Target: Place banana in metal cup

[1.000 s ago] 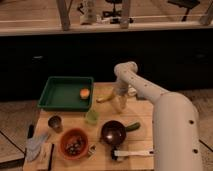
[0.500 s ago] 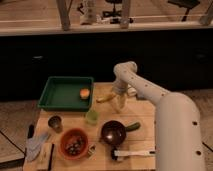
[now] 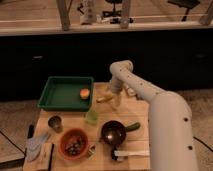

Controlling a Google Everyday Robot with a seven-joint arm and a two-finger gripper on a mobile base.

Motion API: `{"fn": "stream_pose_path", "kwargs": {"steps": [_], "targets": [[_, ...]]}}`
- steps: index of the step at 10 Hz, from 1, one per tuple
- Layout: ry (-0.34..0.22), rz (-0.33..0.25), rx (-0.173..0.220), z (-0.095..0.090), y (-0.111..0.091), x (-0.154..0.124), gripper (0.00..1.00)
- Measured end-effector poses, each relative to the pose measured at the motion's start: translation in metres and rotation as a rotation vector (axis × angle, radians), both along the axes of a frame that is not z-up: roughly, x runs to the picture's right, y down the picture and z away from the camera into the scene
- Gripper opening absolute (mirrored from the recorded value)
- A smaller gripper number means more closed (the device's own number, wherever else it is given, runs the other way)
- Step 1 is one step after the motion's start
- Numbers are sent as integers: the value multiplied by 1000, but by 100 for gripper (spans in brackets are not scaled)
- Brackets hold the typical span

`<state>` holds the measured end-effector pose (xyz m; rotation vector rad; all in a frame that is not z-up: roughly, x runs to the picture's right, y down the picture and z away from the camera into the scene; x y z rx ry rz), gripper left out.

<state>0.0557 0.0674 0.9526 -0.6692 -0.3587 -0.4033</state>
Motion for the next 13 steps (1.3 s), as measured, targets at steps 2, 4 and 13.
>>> {"fn": "stream_pose_path", "kwargs": {"steps": [2, 4, 13], "targets": [[-6, -10, -16, 7, 2, -1, 52], [-12, -19, -25, 10, 2, -3, 32], [-10, -25, -21, 5, -1, 9, 0]]}}
